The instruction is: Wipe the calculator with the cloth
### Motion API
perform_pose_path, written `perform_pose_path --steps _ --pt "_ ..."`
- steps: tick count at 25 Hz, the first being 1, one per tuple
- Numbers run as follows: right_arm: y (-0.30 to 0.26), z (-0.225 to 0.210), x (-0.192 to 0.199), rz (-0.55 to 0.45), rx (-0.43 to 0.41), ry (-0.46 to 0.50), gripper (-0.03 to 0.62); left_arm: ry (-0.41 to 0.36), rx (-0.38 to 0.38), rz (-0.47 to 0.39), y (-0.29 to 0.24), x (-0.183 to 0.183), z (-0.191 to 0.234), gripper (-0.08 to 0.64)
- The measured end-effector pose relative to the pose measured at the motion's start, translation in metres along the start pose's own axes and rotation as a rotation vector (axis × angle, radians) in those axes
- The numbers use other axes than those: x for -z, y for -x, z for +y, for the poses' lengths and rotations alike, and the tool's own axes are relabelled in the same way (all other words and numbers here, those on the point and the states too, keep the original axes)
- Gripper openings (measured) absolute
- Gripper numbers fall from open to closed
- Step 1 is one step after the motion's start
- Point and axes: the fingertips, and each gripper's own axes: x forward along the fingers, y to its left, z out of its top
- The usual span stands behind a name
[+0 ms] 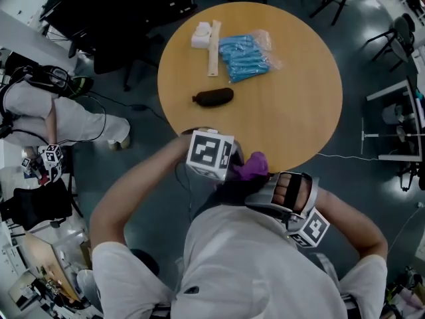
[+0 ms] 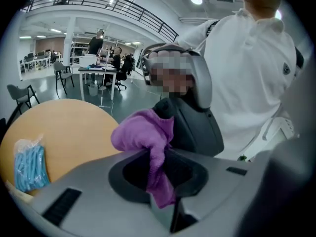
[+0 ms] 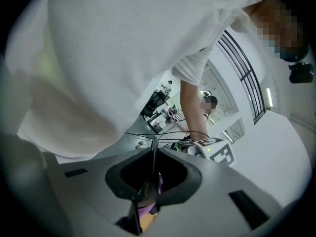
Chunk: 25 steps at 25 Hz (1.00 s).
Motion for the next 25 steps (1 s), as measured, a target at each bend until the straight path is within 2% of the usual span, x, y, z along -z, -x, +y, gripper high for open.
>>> perform_pose_path --steps 4,7,13,16,20,22,25 --pt "0.002 -0.002 -0.006 -0.016 -0.007 0.014 0.051 0.032 0.071 -0.018 -0.013 0.006 -0.003 0.07" --pt "0.003 -0.001 -0.011 -0.025 -0.015 0.032 0.051 0.045 0.088 -0.035 -0.019 0.009 -0.001 0.069" --pt "0.004 -0.001 -0.017 -0.038 -0.009 0.078 0.05 0.071 0.068 -0.015 -0.032 0.026 0.013 0.07" --pt "0.003 0.0 -0.017 -0.032 -0.002 0.101 0.049 0.132 0.059 -0.057 -0.036 0.036 0.026 0.069" --pt "0.001 0.001 -0.01 -0.009 0.001 0.084 0.049 0.193 0.004 -0.122 -0.021 0.048 0.042 0.07" --pt "0.001 -0.001 -0.006 0.001 0.002 0.086 0.049 0.173 -0.04 -0.204 0.004 0.033 0.04 0.07" --pt "0.0 0.0 0.0 0.011 -0.006 0.116 0.049 0.048 -0.099 -0.299 0.05 -0.013 0.021 0.069"
